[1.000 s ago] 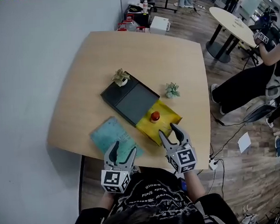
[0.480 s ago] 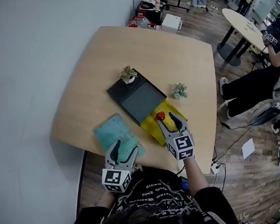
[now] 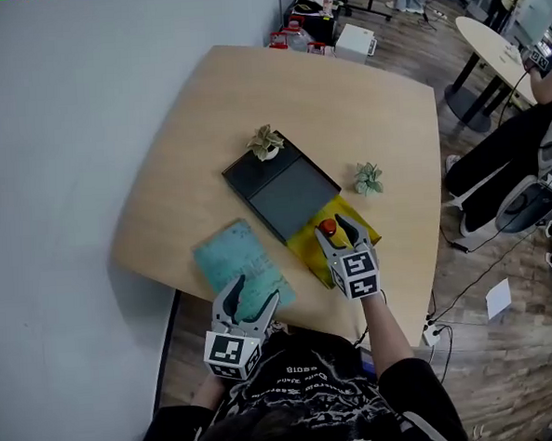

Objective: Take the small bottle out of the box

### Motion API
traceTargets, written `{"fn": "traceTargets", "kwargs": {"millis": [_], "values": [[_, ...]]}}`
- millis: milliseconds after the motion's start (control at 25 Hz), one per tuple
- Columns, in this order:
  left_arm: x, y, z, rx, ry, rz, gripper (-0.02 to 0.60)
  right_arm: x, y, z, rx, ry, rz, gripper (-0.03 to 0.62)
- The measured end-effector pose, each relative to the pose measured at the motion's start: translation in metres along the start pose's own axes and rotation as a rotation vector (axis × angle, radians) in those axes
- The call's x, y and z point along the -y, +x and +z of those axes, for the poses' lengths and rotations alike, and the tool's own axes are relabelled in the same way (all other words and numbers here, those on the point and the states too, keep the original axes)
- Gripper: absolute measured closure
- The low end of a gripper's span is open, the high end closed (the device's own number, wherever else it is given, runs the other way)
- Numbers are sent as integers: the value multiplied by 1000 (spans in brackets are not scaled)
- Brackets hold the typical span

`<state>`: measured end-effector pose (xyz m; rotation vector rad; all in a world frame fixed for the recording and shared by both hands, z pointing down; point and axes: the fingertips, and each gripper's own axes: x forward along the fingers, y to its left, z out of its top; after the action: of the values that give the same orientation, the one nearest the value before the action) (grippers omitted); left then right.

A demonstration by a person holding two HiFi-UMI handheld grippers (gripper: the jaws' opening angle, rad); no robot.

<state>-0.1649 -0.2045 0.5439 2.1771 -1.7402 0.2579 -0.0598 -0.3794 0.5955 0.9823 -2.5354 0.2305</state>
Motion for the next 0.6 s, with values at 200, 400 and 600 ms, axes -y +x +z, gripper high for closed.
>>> {"fn": "traceTargets", "kwargs": {"millis": [200,400,600], "values": [[-1,0,-2,-8,2,4,268,0,10,-11,-39,29,10,367],[-4,-1,-4,-12,-31,15,268,1,12,-14,-63,11,1,430],[-1,3,-4,-10,-22,8,268,1,13,-13,-60,13,-1,433]]}}
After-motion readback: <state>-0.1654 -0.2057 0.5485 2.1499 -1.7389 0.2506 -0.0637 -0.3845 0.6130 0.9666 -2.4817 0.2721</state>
